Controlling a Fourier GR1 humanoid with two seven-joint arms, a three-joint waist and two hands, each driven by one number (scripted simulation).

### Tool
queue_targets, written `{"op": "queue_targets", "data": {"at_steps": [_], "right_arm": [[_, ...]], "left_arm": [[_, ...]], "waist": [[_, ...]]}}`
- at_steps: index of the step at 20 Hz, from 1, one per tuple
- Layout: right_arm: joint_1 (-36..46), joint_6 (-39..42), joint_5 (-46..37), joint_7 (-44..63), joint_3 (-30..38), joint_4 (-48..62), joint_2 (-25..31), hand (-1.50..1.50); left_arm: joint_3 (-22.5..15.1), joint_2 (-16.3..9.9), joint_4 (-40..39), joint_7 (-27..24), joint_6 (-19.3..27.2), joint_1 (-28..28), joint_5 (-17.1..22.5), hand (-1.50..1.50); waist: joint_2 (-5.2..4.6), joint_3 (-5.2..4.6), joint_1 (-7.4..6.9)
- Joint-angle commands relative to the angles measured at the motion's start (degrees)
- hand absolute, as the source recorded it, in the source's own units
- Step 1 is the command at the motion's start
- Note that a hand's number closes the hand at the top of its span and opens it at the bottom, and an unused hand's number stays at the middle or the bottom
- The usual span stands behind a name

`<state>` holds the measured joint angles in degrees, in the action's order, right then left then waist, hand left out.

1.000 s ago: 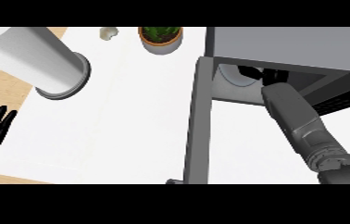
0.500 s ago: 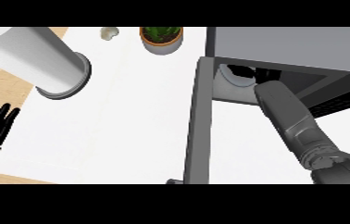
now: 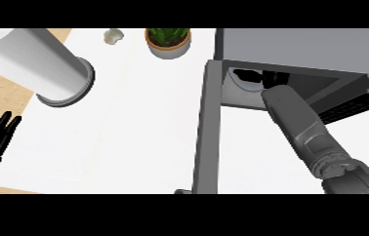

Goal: Pick up the milk, place it into the microwave and close the microwave

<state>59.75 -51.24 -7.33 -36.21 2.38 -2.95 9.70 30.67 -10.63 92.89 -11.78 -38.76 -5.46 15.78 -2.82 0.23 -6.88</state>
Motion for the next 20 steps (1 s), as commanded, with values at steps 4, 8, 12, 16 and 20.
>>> {"op": "queue_targets", "data": {"at_steps": [4, 8, 12, 16, 20], "right_arm": [[-1.8, -0.2, 0.7, -2.0, 1.0, -1.3, -1.8, -1.50], [-2.8, 1.4, 1.1, -3.0, 1.6, -1.9, -2.1, -1.50], [-5.6, 6.7, 2.5, -5.9, 3.1, -3.4, -0.2, -1.50], [-7.2, 13.2, 4.1, -9.7, 4.7, -5.5, -0.3, -1.50], [-8.7, 15.6, 5.6, -11.3, 6.2, -5.8, -3.4, -1.50]], "left_arm": [[-0.2, 0.6, -0.3, -0.7, 0.5, 0.0, -0.6, -1.50], [-0.4, 1.2, 0.0, -1.0, 2.3, 1.0, -2.0, -1.50], [-0.3, 2.3, 4.4, 0.5, 1.5, -3.1, -0.1, -1.50], [-0.2, 3.0, 1.7, -2.6, 1.0, -4.0, -2.0, -1.50], [-0.5, 3.3, 7.8, 1.0, 0.8, -6.5, 0.6, -1.50]], "waist": [[0.22, 0.02, 0.95], [0.66, -0.01, 2.04], [1.11, 0.04, 2.34], [1.52, -0.07, 3.75], [1.91, -0.07, 4.09]]}}
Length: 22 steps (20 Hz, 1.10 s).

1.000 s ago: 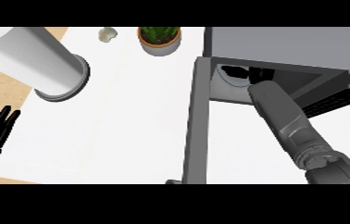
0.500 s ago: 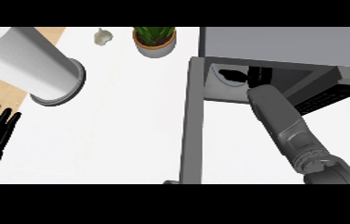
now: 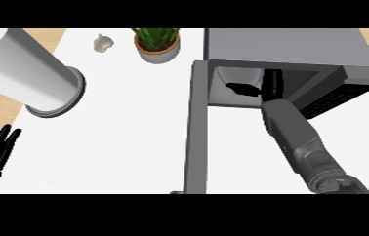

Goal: Pick up the milk, place it into the microwave and close the microwave

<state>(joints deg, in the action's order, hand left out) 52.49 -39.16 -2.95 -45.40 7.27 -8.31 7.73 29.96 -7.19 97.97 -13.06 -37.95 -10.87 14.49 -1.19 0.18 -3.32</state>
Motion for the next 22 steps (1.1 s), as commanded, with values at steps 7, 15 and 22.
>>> {"op": "queue_targets", "data": {"at_steps": [7, 15, 22], "right_arm": [[-7.6, 9.7, 3.9, -5.9, 2.8, -5.3, -4.4, -1.50], [-16.1, 23.7, 7.8, -11.1, -1.8, -9.1, -7.7, -1.50], [-29.1, 27.6, 12.7, -9.2, -11.3, -24.1, -7.7, -1.50]], "left_arm": [[-2.3, 1.4, 3.3, -1.3, -3.4, -5.2, -1.6, -1.50], [-7.2, 1.4, 5.5, 4.3, -7.8, -5.1, 4.1, -1.50], [-13.0, 4.2, 6.0, 3.8, -8.7, -4.7, -1.9, -1.50]], "waist": [[1.08, -0.15, 2.53], [1.47, -0.14, 3.01], [1.93, -0.26, 4.51]]}}
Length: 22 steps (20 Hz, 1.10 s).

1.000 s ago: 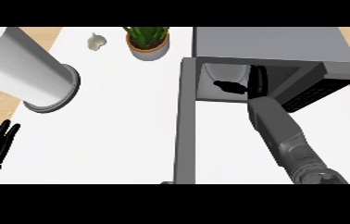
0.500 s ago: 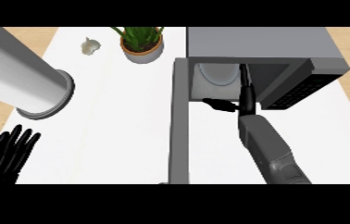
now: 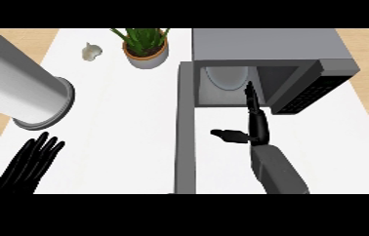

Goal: Pick up the milk, place it into the microwave and close the microwave

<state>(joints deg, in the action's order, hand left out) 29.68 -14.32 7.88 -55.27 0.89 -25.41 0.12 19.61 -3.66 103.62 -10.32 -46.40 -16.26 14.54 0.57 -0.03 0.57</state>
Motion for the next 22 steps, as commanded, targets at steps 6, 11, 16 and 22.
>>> {"op": "queue_targets", "data": {"at_steps": [6, 11, 16, 22], "right_arm": [[-20.8, 2.6, 2.4, 3.3, -7.8, -25.5, 0.2, -1.50], [-33.5, 6.1, 4.2, 5.4, -10.9, -41.6, 3.5, 1.50], [-42.9, 6.9, 7.0, 13.0, -10.6, -58.1, 8.2, -1.50], [-47.9, 9.5, 10.6, 13.1, -6.4, -63.4, 10.9, -1.50]], "left_arm": [[-8.2, 2.8, 4.1, 2.2, 0.4, 1.8, -7.8, 1.50], [-13.8, 3.6, 1.6, 1.4, 3.7, 6.6, -14.5, 1.50], [-15.8, 3.6, -3.8, -0.7, 5.7, 12.1, -19.8, 1.50], [-24.9, 3.7, -9.0, -0.4, 13.0, 18.9, -24.6, 1.50]], "waist": [[0.04, -0.07, 1.07], [-0.22, -0.07, 1.14], [-0.43, -0.06, 0.63], [-0.54, 0.01, 0.09]]}}
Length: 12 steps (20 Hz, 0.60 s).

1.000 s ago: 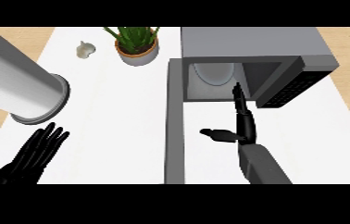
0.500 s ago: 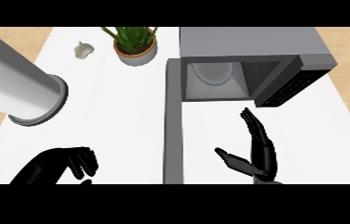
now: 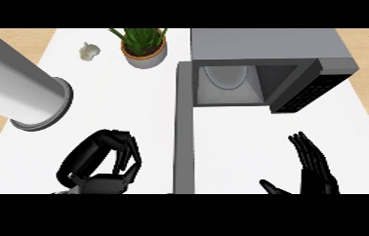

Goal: Pick up the milk, place it into the microwave and close the microwave

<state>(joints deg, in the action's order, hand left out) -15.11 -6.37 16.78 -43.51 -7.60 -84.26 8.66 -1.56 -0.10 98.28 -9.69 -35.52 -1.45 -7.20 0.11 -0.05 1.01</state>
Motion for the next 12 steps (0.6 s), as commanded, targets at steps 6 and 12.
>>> {"op": "queue_targets", "data": {"at_steps": [6, 12], "right_arm": [[-6.2, 1.8, 0.6, 2.3, 3.4, -9.1, 5.1, -1.50], [-8.4, 3.3, 2.1, 4.4, 5.2, -16.7, 7.3, -1.50]], "left_arm": [[-14.5, 0.1, -16.9, -8.7, 14.7, 12.8, -10.0, 1.50], [-29.4, 0.1, -26.0, -4.2, 27.2, 20.3, -6.5, 1.50]], "waist": [[-0.20, 0.01, 0.12], [-0.24, -0.01, 0.86]]}}
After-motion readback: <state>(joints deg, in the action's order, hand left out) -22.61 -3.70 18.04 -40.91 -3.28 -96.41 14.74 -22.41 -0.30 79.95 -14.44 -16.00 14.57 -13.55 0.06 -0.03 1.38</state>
